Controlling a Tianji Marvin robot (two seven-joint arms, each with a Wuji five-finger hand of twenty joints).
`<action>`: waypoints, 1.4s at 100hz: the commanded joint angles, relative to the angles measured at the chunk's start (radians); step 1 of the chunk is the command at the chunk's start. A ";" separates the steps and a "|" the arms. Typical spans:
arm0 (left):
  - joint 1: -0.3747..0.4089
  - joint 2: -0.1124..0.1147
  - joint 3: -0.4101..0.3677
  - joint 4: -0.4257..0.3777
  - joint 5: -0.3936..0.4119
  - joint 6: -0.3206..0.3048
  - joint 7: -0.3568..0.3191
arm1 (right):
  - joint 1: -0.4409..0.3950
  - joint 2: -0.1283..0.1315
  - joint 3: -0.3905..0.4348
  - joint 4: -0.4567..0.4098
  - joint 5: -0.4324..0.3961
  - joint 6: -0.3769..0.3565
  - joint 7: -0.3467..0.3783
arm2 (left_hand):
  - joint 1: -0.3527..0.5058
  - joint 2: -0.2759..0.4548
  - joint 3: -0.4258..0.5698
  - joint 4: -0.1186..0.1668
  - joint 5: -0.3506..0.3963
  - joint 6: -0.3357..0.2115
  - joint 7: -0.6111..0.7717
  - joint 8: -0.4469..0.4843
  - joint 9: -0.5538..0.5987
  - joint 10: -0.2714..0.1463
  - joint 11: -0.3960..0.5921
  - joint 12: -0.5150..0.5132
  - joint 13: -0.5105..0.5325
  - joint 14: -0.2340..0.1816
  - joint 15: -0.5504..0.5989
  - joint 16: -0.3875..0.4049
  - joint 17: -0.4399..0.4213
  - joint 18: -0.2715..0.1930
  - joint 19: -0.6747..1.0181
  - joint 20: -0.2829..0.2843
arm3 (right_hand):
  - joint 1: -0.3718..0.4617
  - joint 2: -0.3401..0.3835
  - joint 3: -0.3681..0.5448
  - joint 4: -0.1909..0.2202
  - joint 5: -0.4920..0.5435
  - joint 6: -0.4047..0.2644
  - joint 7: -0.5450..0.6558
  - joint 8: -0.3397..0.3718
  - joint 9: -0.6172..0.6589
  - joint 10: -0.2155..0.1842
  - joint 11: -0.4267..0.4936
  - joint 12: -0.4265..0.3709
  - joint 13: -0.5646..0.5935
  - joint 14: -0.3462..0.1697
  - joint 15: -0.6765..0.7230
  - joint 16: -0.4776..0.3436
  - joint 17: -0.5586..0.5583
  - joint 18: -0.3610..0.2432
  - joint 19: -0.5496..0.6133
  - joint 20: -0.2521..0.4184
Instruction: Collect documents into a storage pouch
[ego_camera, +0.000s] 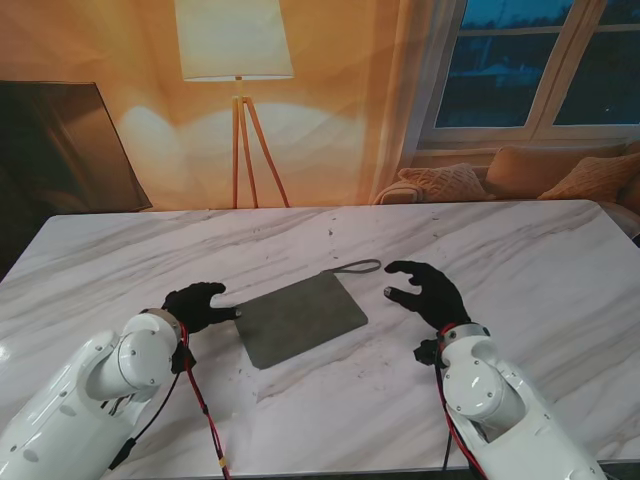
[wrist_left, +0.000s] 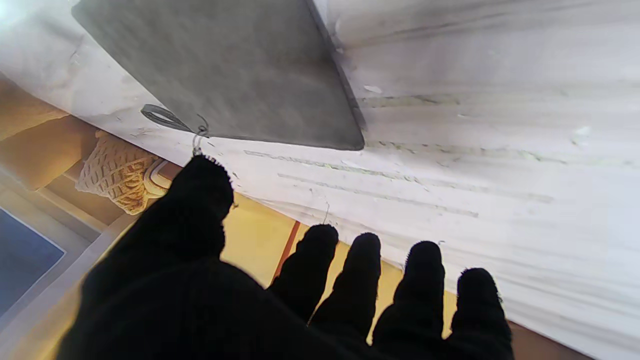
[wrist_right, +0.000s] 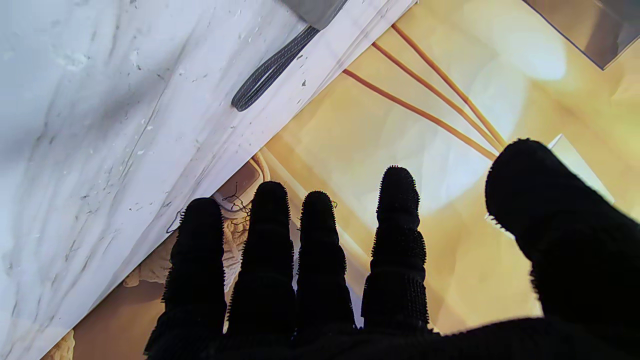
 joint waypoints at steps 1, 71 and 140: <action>0.036 -0.003 -0.014 -0.024 0.030 -0.014 0.012 | -0.005 -0.002 -0.008 0.003 -0.003 -0.008 0.022 | 0.005 0.008 -0.016 0.021 -0.022 -0.025 -0.006 -0.002 -0.030 -0.019 -0.018 -0.014 0.000 -0.014 -0.023 -0.007 0.004 -0.018 -0.024 -0.016 | -0.021 -0.011 -0.006 0.036 -0.052 0.003 0.001 0.001 -0.035 -0.019 -0.009 -0.013 -0.041 -0.041 -0.023 -0.014 -0.014 -0.038 -0.025 -0.004; 0.071 -0.079 0.026 0.030 -0.157 -0.301 0.335 | 0.007 0.005 -0.051 0.060 0.021 -0.159 0.047 | -0.051 -0.101 0.304 0.031 -0.138 -0.213 0.084 0.014 0.042 -0.166 0.016 -0.032 0.033 -0.117 -0.080 -0.094 -0.011 -0.024 0.042 0.016 | 0.001 -0.054 0.055 0.026 -0.267 0.007 -0.121 -0.055 -0.068 -0.150 -0.119 -0.144 -0.049 -0.123 -0.134 -0.130 0.010 -0.176 -0.290 -0.160; 0.081 -0.075 0.019 0.050 -0.264 -0.419 0.283 | 0.002 0.012 -0.032 0.070 -0.013 -0.251 0.040 | -0.057 -0.114 0.345 0.033 -0.132 -0.209 0.091 0.018 0.046 -0.164 0.011 -0.039 0.129 -0.104 0.030 -0.033 0.073 0.011 0.120 0.157 | -0.016 -0.024 0.066 0.026 -0.248 0.030 -0.125 -0.038 -0.096 -0.148 -0.097 -0.174 -0.078 -0.145 -0.145 -0.149 -0.015 -0.200 -0.303 -0.172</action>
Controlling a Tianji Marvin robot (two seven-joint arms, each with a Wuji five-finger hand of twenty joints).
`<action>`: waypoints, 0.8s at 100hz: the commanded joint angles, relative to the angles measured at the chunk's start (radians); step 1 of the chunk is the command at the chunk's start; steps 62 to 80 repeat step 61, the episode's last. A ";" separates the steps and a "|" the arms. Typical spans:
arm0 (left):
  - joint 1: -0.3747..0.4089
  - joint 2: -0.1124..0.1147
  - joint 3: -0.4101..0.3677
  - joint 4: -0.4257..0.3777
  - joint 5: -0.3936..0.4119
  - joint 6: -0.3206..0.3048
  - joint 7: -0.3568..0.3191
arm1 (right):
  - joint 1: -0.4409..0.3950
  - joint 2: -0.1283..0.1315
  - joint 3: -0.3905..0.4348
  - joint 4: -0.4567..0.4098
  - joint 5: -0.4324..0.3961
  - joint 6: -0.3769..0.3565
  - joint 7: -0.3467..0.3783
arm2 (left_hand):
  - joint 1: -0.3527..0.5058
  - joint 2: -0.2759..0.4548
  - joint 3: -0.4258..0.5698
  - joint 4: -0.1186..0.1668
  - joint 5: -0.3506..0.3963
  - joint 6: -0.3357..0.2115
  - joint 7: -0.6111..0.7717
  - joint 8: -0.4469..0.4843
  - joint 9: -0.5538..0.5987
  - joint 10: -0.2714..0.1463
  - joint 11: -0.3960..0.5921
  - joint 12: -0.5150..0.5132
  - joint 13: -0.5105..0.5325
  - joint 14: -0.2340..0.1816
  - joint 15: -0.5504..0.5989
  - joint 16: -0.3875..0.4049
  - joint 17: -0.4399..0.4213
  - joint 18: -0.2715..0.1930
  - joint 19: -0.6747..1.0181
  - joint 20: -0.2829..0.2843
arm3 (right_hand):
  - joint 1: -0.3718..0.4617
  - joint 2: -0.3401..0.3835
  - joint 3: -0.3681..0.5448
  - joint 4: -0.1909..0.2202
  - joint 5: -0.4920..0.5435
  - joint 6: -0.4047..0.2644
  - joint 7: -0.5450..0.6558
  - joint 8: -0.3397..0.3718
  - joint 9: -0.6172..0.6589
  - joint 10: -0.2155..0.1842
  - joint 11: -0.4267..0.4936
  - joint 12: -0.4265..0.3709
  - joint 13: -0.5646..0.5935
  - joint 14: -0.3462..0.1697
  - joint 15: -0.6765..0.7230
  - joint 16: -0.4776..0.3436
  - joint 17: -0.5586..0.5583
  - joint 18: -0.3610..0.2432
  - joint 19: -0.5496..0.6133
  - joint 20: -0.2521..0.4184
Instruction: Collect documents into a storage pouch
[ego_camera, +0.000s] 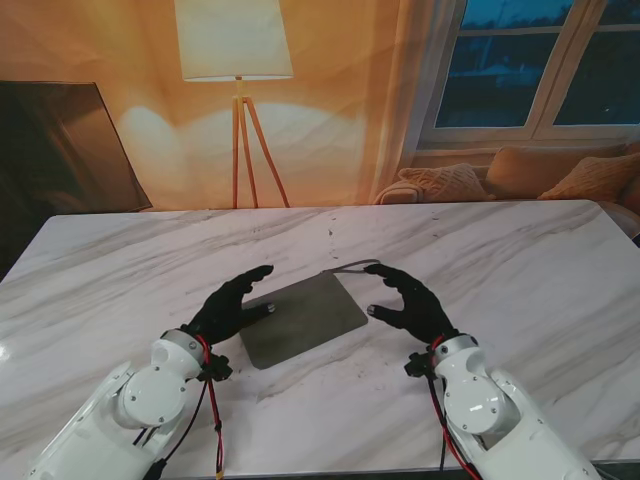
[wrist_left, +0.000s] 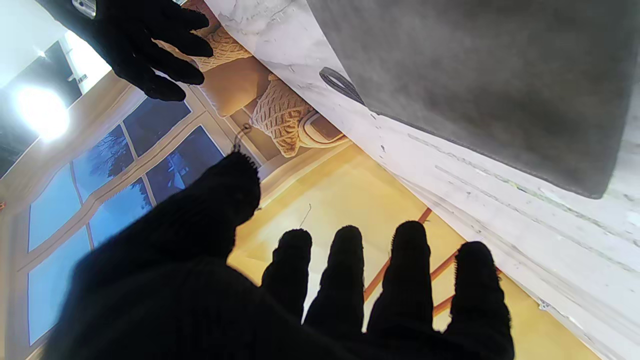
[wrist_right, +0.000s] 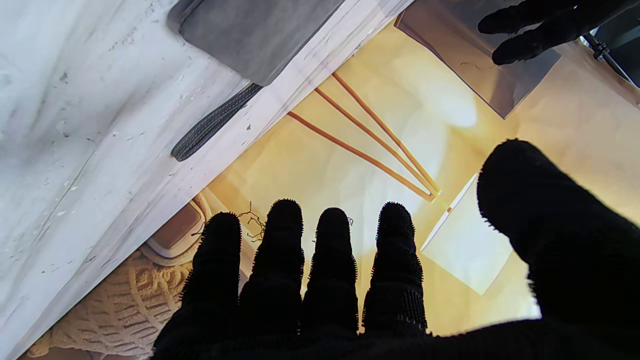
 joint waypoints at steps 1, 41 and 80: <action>0.013 0.002 -0.008 -0.014 0.004 -0.004 -0.011 | -0.010 0.000 0.007 -0.015 -0.009 -0.002 0.007 | -0.042 -0.013 0.027 0.023 -0.009 -0.020 0.002 -0.001 0.006 -0.013 -0.004 -0.014 -0.005 -0.008 0.001 0.000 -0.020 -0.004 -0.020 -0.015 | -0.016 -0.005 0.001 0.026 -0.025 0.004 -0.018 0.009 -0.035 -0.014 0.005 -0.012 -0.026 -0.037 -0.018 -0.016 -0.015 -0.051 -0.019 -0.011; 0.032 0.008 -0.027 -0.036 -0.004 -0.001 -0.040 | -0.017 0.003 0.008 -0.027 -0.029 -0.012 0.001 | -0.044 -0.014 0.037 0.027 0.045 0.012 0.028 0.019 0.021 -0.008 -0.014 -0.016 -0.006 -0.009 -0.026 -0.028 -0.021 -0.001 -0.049 -0.062 | -0.015 -0.012 0.001 0.026 -0.024 0.016 -0.016 0.012 -0.048 0.002 0.012 -0.016 -0.029 -0.033 -0.019 -0.018 -0.014 -0.039 -0.017 -0.004; 0.033 0.006 -0.028 -0.036 -0.006 0.000 -0.032 | -0.015 0.003 0.006 -0.023 -0.032 -0.017 0.001 | -0.053 -0.016 0.021 0.019 0.039 0.013 0.023 0.021 0.022 -0.007 -0.017 -0.013 -0.005 -0.006 -0.030 -0.032 -0.019 0.000 -0.065 -0.060 | -0.017 -0.011 -0.002 0.026 -0.026 0.021 -0.014 0.013 -0.053 0.007 0.016 -0.016 -0.026 -0.026 -0.018 -0.017 -0.011 -0.031 -0.014 0.002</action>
